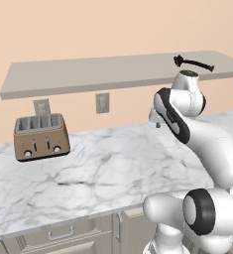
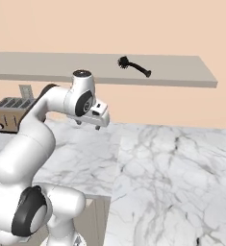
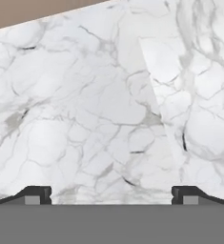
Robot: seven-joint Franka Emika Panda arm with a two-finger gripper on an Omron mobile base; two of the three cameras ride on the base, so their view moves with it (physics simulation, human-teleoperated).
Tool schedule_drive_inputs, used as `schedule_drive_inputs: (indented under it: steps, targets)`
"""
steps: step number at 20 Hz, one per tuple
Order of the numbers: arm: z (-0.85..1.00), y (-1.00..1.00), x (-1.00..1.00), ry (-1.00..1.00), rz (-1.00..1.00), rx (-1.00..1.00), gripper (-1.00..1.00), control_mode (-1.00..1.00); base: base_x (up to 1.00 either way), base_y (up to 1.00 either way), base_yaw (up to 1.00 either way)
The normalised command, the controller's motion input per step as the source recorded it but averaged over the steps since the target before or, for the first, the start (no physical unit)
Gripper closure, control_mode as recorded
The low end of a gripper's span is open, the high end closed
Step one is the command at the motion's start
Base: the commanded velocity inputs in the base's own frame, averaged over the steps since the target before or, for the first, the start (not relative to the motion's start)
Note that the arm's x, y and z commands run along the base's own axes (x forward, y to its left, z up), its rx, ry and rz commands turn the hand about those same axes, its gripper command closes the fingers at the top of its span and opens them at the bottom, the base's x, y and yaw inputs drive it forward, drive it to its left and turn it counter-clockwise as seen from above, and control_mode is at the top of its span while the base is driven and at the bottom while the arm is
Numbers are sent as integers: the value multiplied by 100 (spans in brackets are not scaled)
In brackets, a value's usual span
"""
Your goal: Locate and retrieve the soap dispenser and dish brush from the cabinet. Place them next to the sink.
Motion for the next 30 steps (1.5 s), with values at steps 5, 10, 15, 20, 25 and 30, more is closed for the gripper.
schedule_drive_inputs:
  steps: [5, 10, 15, 20, 25, 30]
  targets:
    - [67, -35, 10, 0, 0, -9, -100, -100, 0, 0, 0]
    - [35, -70, 37, -20, 6, -6, -100, -100, 0, 0, 0]
    - [60, -46, 7, -23, 12, -14, -100, -100, 0, 0, 0]
    - [66, -38, 2, -22, 14, -21, -100, -100, 0, 0, 0]
    - [40, -40, 33, -6, 13, -19, -100, -100, 0, 0, 0]
    - [57, -50, 43, 1, 13, -18, -100, -100, 0, 0, 0]
